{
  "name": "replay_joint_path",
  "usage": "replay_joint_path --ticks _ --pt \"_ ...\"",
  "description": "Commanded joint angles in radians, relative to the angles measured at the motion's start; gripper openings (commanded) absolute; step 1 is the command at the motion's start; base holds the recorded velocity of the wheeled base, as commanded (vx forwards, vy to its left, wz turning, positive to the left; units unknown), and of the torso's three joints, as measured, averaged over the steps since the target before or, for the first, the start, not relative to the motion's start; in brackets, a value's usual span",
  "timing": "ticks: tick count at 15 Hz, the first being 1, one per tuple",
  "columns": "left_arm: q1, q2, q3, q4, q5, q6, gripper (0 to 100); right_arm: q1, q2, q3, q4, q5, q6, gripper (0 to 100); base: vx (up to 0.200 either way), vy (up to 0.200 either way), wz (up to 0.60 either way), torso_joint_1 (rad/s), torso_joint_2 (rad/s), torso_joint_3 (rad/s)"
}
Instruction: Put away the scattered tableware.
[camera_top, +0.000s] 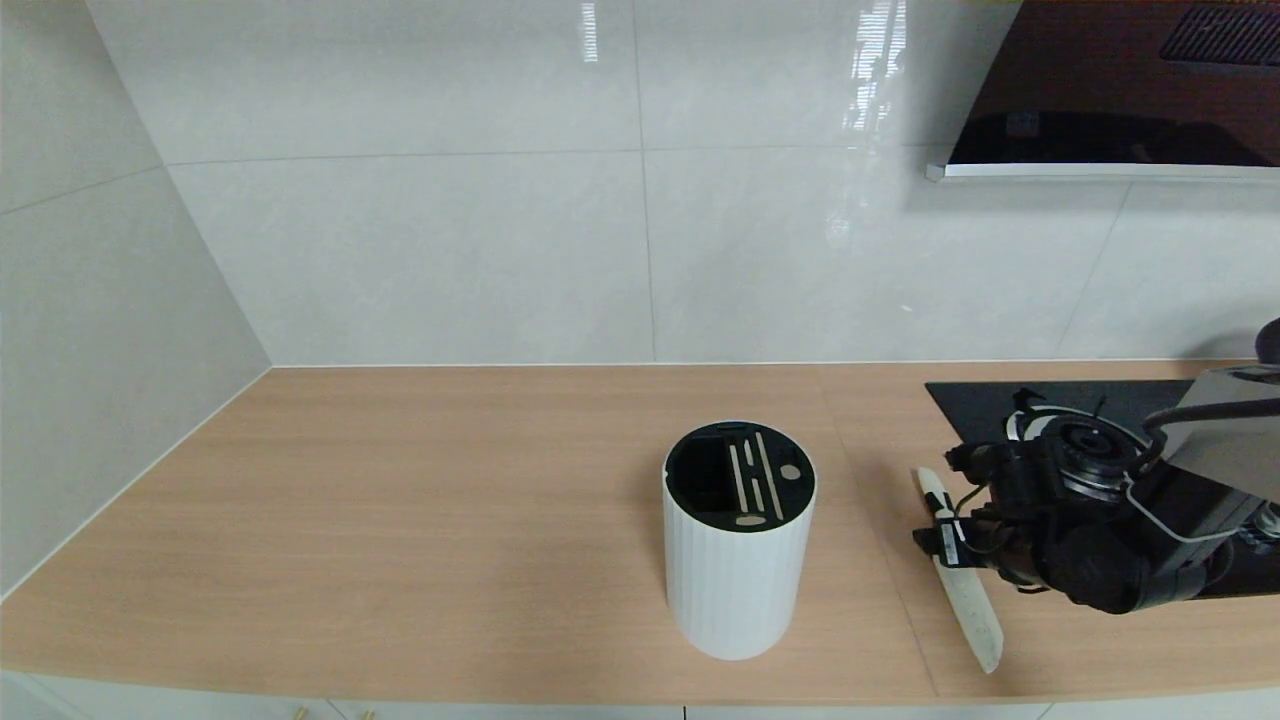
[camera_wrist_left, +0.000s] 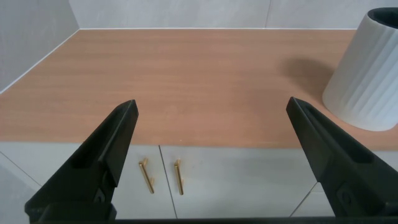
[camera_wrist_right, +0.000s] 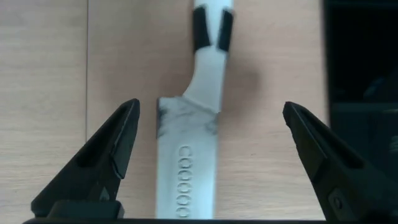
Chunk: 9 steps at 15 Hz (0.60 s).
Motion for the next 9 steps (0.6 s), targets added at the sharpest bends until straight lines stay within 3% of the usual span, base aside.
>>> replay_joint_path --ticks 1,9 --pt "0.000 0.000 0.000 0.001 0.000 0.000 100 0.004 0.026 -0.003 -0.001 -0.001 0.001 100 0.000 0.000 0.00 0.000 0.00 0.000" --pt "0.000 0.000 0.000 0.001 0.001 0.000 100 0.004 0.066 -0.014 -0.001 -0.002 0.004 100 0.000 0.000 0.00 0.000 0.00 0.000"
